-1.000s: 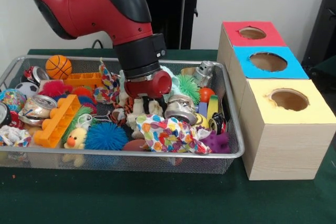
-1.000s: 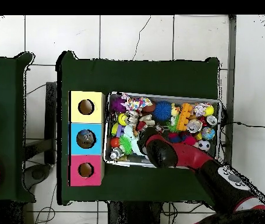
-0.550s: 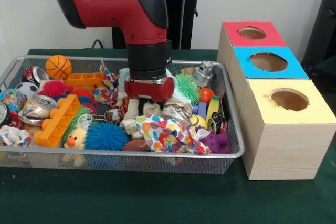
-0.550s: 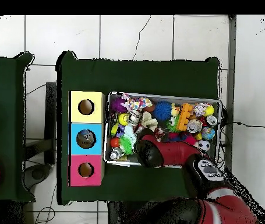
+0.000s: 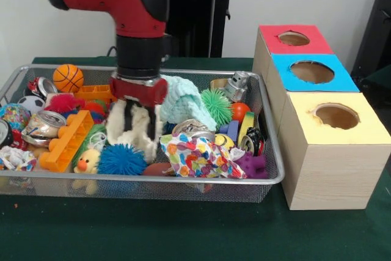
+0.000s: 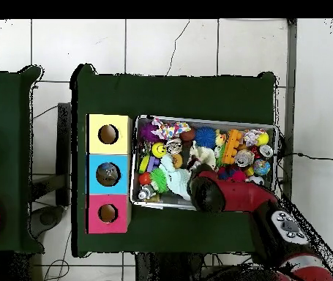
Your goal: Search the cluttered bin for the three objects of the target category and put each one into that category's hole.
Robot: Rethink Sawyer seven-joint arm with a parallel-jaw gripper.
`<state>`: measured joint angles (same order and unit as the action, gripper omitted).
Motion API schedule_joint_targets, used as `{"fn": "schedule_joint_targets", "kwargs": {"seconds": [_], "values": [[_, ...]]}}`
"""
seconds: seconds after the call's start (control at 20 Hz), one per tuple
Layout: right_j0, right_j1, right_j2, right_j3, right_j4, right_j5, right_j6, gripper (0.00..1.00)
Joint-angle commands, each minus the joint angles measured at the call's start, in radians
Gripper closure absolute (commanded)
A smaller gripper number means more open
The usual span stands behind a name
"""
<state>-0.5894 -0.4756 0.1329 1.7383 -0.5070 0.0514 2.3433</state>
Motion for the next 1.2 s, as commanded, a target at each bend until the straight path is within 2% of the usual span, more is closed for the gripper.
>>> {"fn": "schedule_joint_targets", "kwargs": {"seconds": [0.05,0.25,0.35,0.75,1.2], "values": [[-0.134,-0.129,0.129,0.102,0.021,0.255,-0.128,0.0],[-0.212,-0.152,0.235,0.137,0.032,0.29,-0.141,0.0],[-0.222,-0.148,0.258,0.141,0.031,0.287,-0.124,0.0],[-0.186,-0.212,0.268,0.176,0.041,0.301,-0.059,0.0],[-0.176,-0.227,0.295,0.178,0.034,0.256,-0.044,0.0]]}}
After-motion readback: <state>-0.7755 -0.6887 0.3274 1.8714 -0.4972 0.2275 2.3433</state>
